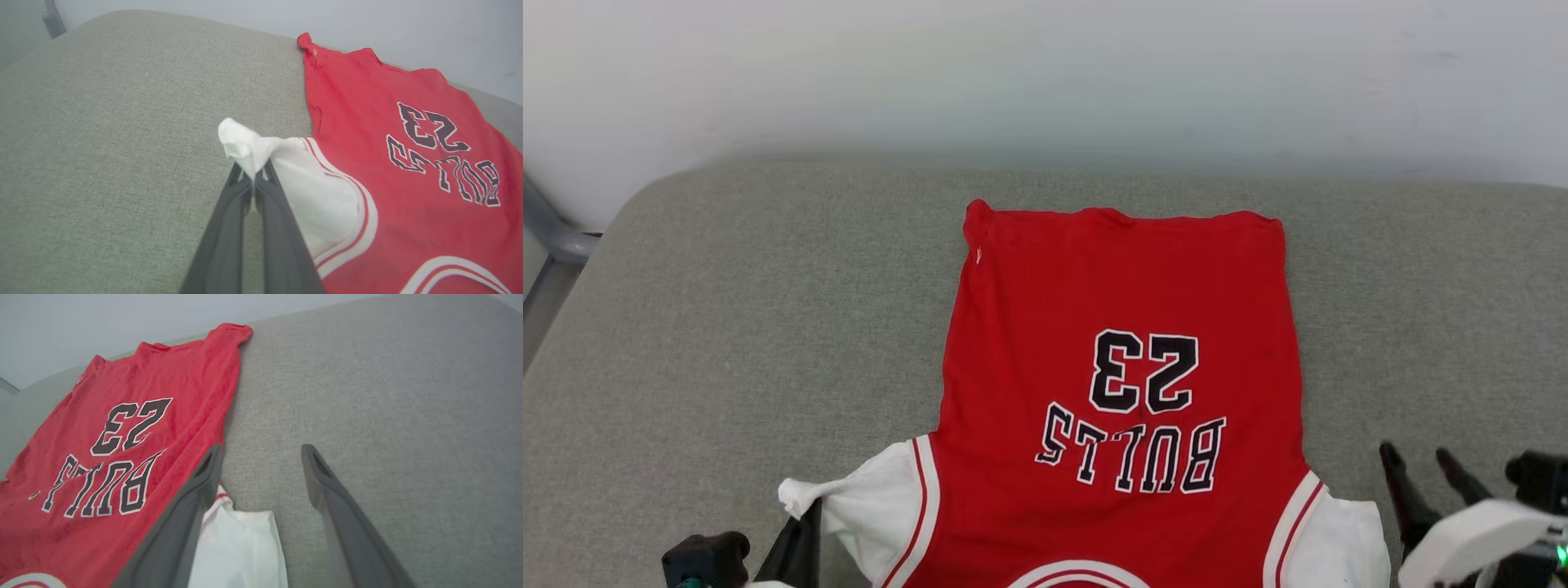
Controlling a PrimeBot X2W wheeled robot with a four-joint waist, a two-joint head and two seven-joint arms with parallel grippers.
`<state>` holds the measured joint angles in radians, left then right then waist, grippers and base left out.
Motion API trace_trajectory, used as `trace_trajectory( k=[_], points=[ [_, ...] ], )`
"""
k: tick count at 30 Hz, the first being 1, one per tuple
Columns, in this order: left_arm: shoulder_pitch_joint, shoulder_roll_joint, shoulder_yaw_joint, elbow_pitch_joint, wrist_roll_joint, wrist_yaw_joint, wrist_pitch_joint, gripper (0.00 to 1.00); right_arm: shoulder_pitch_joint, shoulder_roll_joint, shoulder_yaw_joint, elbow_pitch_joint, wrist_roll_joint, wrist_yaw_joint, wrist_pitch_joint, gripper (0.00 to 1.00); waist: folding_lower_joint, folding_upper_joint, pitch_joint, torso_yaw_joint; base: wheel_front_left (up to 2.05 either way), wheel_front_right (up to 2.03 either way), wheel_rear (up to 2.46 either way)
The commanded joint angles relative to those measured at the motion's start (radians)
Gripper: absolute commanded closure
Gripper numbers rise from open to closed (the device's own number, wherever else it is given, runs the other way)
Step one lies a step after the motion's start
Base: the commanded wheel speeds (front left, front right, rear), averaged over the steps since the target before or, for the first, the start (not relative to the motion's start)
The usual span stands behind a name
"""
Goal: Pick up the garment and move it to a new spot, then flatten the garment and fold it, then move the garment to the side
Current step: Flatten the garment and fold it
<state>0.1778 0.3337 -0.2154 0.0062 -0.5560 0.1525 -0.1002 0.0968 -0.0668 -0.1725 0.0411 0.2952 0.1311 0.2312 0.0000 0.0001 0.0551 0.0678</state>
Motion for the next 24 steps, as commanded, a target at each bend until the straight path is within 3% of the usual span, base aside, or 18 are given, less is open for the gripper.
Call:
trace_trajectory(
  k=[1,5,10,16,24],
  points=[
    [-0.018,-0.002,-0.002,-0.007,0.010,-0.001,-0.006,1.00,-0.040,-0.006,-0.005,0.008,-0.002,-0.001,-0.011,0.00,0.0000,-0.0001,0.017,0.009,0.00,0.00,0.00],
    [-0.071,-0.013,-0.018,-0.028,0.020,-0.011,-0.021,1.00,-0.237,-0.042,-0.020,0.117,0.005,-0.001,-0.025,0.00,0.0000,-0.0001,0.081,0.036,0.00,0.00,0.00],
    [-0.149,-0.034,-0.037,-0.043,0.036,-0.030,-0.057,1.00,-0.495,-0.098,0.003,0.294,0.023,-0.001,0.039,0.00,0.0000,-0.0001,0.174,0.078,0.00,0.00,0.00],
    [-0.234,-0.065,-0.068,-0.043,0.041,-0.064,-0.089,1.00,-0.792,-0.163,0.004,0.553,-0.006,-0.001,0.236,0.00,0.0000,-0.0001,0.268,0.142,0.00,0.00,0.00],
    [-0.321,-0.098,-0.099,-0.032,0.038,-0.109,-0.118,1.00,-1.087,-0.203,-0.013,0.720,-0.125,-0.001,0.429,0.00,0.0000,-0.0001,0.384,0.210,0.00,0.00,0.00]
  ],
)
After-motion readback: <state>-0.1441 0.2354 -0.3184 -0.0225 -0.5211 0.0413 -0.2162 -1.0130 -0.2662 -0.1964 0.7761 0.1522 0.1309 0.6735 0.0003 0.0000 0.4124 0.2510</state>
